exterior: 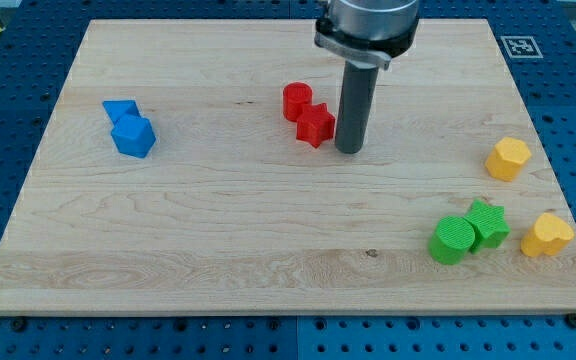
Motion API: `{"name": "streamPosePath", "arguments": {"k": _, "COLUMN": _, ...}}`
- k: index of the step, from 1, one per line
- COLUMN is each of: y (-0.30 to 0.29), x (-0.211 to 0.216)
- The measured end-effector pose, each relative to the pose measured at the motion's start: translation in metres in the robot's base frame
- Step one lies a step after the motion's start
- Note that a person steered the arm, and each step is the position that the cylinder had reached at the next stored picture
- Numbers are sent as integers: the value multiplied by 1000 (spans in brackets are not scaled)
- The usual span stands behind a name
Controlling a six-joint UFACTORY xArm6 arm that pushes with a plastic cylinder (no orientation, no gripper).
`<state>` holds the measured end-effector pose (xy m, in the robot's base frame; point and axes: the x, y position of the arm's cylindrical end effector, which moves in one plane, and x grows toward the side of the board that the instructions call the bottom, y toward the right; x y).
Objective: Place the red blocks at the top center of the board
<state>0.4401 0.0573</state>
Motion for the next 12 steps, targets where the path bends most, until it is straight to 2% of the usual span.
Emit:
{"name": "streamPosePath", "arguments": {"k": 1, "y": -52, "x": 2}}
{"name": "streamPosePath", "arguments": {"k": 2, "y": -68, "x": -16}}
{"name": "streamPosePath", "arguments": {"k": 3, "y": -54, "x": -44}}
{"name": "streamPosePath", "arguments": {"k": 5, "y": -51, "x": -40}}
{"name": "streamPosePath", "arguments": {"k": 6, "y": -18, "x": -60}}
{"name": "streamPosePath", "arguments": {"k": 7, "y": 12, "x": -102}}
{"name": "streamPosePath", "arguments": {"k": 8, "y": 13, "x": -100}}
{"name": "streamPosePath", "arguments": {"k": 9, "y": 20, "x": -65}}
{"name": "streamPosePath", "arguments": {"k": 10, "y": 51, "x": -82}}
{"name": "streamPosePath", "arguments": {"k": 11, "y": 46, "x": -134}}
{"name": "streamPosePath", "arguments": {"k": 12, "y": 27, "x": -166}}
